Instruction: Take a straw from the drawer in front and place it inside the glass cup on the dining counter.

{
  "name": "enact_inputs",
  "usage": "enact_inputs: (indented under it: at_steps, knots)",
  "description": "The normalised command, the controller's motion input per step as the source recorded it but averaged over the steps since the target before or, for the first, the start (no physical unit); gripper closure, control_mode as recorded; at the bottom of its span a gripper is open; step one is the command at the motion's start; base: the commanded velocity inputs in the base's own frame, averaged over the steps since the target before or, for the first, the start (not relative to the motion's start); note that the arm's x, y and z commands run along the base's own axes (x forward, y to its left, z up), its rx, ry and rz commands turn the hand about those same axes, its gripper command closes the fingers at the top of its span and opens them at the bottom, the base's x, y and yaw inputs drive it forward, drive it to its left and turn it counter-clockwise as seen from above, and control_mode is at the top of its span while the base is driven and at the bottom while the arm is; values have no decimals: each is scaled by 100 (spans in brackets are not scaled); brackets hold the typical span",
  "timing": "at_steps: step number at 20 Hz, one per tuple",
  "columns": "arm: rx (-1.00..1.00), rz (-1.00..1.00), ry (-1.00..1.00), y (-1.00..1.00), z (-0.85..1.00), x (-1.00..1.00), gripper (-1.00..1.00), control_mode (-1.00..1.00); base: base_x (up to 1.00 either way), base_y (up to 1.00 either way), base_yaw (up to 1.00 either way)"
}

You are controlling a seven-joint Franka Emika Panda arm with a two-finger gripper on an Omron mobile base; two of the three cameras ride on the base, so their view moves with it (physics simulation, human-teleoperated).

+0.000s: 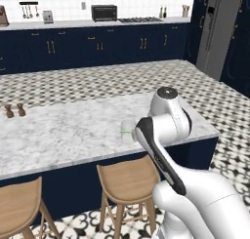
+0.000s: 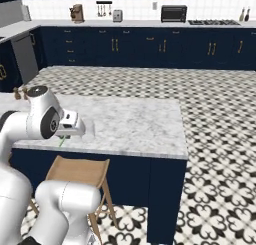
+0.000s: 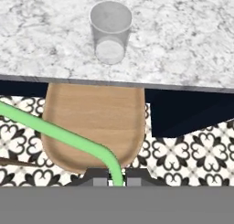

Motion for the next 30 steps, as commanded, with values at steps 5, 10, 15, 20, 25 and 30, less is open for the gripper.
enact_inputs:
  at_steps: [5, 10, 15, 20, 25, 30]
  knots:
    - [-1, -2, -1, -10, 18, 28, 100, -100, 19, 0, -3]
    - [-13, 15, -3, -36, 48, 3, 100, -100, 0, 0, 0]
    - [-35, 23, -9, -17, 45, 0, 100, -100, 0, 0, 0]
    - [-53, 11, -21, -10, 17, 0, 100, -100, 0, 0, 0]
    - [-51, 2, -17, -4, 0, 22, 100, -100, 0, 0, 0]
    - [-33, 0, 2, -1, 9, 79, 100, -100, 0, 0, 0]
